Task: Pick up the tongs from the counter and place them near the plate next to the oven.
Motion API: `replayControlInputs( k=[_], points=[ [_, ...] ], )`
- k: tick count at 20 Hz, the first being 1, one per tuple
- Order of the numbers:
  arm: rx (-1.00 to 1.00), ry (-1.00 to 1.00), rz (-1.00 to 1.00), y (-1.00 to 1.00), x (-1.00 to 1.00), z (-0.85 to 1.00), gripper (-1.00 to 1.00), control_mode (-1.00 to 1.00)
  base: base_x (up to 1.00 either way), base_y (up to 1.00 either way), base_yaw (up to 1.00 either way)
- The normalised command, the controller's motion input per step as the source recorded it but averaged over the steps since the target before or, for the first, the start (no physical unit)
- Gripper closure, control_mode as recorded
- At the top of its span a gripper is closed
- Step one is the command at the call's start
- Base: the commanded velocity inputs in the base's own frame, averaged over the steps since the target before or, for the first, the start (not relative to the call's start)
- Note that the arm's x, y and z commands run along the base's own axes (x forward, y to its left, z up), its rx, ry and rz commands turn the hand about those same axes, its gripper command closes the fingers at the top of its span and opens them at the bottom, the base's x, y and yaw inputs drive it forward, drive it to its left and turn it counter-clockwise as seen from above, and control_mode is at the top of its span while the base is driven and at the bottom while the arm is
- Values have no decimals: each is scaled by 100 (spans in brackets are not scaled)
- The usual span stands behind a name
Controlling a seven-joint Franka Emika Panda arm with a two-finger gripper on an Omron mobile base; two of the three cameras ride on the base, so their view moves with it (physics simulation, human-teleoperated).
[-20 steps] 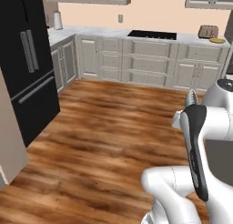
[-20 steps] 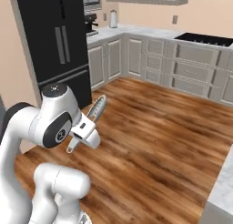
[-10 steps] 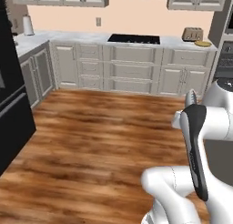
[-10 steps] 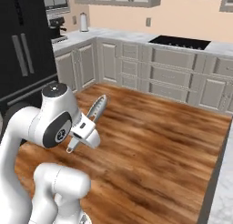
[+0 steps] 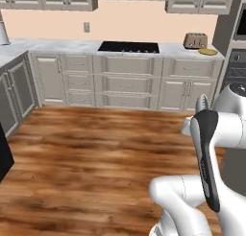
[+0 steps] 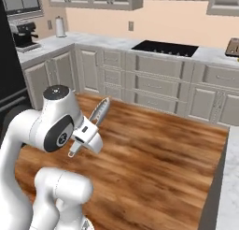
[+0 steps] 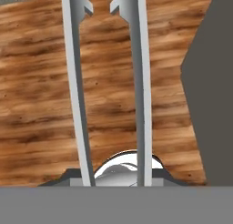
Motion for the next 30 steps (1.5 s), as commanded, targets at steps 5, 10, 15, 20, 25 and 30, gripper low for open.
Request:
replayControlInputs(
  k=[5, 10, 15, 20, 25, 30],
  points=[
    [0, 0, 0, 0, 0, 0, 100, 100, 100, -9, -16],
    [0, 0, 0, 0, 0, 0, 100, 100, 100, -20, -17],
    [0, 0, 0, 0, 0, 0, 100, 100, 100, -23, -17],
    [0, 0, 0, 0, 0, 0, 100, 100, 100, -33, -16],
    [0, 0, 0, 0, 0, 0, 100, 100, 100, -49, -13],
    [0, 0, 0, 0, 0, 0, 100, 100, 100, -65, -10]
  ],
)
